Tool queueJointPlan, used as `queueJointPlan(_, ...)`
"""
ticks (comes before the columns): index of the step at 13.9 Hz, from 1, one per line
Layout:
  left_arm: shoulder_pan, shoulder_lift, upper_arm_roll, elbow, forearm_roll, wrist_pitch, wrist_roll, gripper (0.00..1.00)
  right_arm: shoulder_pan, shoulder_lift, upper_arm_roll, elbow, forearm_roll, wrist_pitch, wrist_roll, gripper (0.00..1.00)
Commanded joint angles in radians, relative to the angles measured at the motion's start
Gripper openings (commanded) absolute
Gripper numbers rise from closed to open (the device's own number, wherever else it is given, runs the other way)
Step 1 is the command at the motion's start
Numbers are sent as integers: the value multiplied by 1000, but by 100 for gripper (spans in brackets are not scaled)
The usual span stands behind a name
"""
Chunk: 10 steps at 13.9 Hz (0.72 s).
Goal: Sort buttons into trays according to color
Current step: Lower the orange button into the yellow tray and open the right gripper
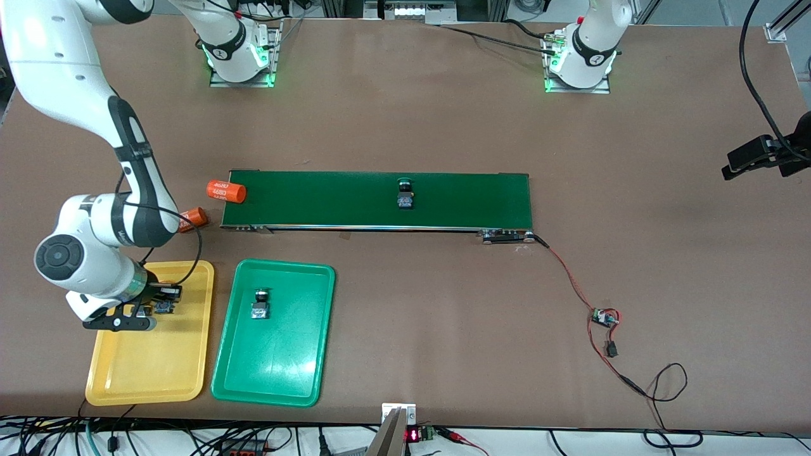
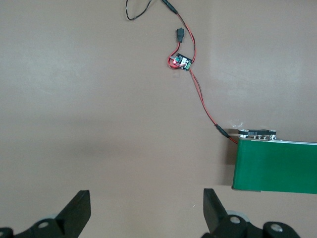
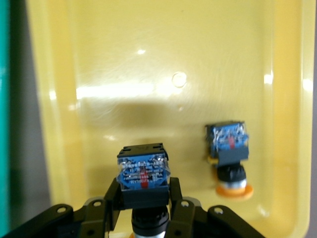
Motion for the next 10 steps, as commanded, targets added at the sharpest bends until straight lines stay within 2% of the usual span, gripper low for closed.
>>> queueJointPlan(1, -3, -10, -11, 7, -12, -9, 17, 100, 4, 42, -11, 33, -23, 50, -12, 10)
queueJointPlan(5, 3, -8, -11, 5, -18, -4, 17, 100, -2, 65, -11, 30, -35, 98, -10, 12)
queueJointPlan(6, 5, -8, -9, 4, -16, -4, 17, 100, -2, 71, -11, 30, -33, 101, -9, 20)
queueJointPlan(7, 5, -8, -9, 2, -16, -6, 17, 100, -2, 76, -11, 30, -33, 101, -7, 32)
queueJointPlan(9, 3, -8, -11, 4, -16, -6, 17, 100, -1, 85, -11, 28, -30, 101, -3, 73)
queueJointPlan(10, 2, -8, -11, 4, -16, -6, 17, 100, -2, 87, -9, 25, -26, 104, 5, 100)
